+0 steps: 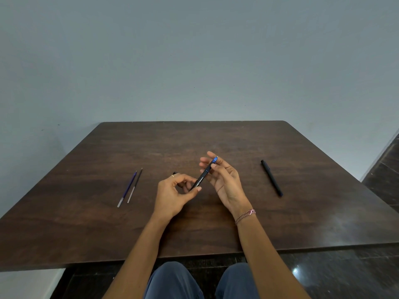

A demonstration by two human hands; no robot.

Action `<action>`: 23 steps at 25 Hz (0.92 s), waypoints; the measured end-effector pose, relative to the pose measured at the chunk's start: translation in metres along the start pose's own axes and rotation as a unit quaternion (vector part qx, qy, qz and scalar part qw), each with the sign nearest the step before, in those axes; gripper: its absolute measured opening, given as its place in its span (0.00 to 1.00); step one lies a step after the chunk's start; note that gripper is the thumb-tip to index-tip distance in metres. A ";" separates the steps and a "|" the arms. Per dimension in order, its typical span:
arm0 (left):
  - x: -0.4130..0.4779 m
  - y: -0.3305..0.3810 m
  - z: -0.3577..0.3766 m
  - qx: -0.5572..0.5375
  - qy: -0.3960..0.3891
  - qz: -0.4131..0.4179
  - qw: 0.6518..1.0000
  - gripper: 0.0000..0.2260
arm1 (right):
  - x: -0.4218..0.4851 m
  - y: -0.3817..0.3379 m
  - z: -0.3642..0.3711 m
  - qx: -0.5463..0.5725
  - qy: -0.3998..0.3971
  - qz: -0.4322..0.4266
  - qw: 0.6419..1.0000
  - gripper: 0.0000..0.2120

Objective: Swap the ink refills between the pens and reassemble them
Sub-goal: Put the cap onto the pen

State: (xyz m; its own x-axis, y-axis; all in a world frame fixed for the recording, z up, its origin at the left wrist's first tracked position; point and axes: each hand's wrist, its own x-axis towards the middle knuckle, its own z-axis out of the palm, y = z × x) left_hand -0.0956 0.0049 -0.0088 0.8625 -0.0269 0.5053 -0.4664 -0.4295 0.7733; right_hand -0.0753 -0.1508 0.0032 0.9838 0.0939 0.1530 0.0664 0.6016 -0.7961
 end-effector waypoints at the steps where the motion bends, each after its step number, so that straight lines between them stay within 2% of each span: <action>1: 0.000 0.000 0.000 0.002 -0.002 -0.001 1.000 0.08 | 0.000 -0.001 0.000 0.003 -0.001 -0.001 1.000 0.14; 18: 0.000 0.001 0.000 -0.017 -0.018 -0.004 1.000 0.09 | -0.001 0.000 0.001 -0.031 -0.001 -0.038 0.999 0.13; 23: 0.000 -0.002 -0.002 -0.030 0.048 -0.042 0.998 0.09 | 0.004 0.007 0.000 -0.029 0.037 -0.057 0.997 0.11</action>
State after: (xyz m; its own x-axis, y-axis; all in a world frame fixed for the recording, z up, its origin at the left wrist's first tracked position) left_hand -0.0949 0.0079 -0.0093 0.8778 0.0940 0.4697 -0.4066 -0.3722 0.8343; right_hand -0.0708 -0.1462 -0.0018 0.9787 -0.0335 0.2025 0.1864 0.5579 -0.8087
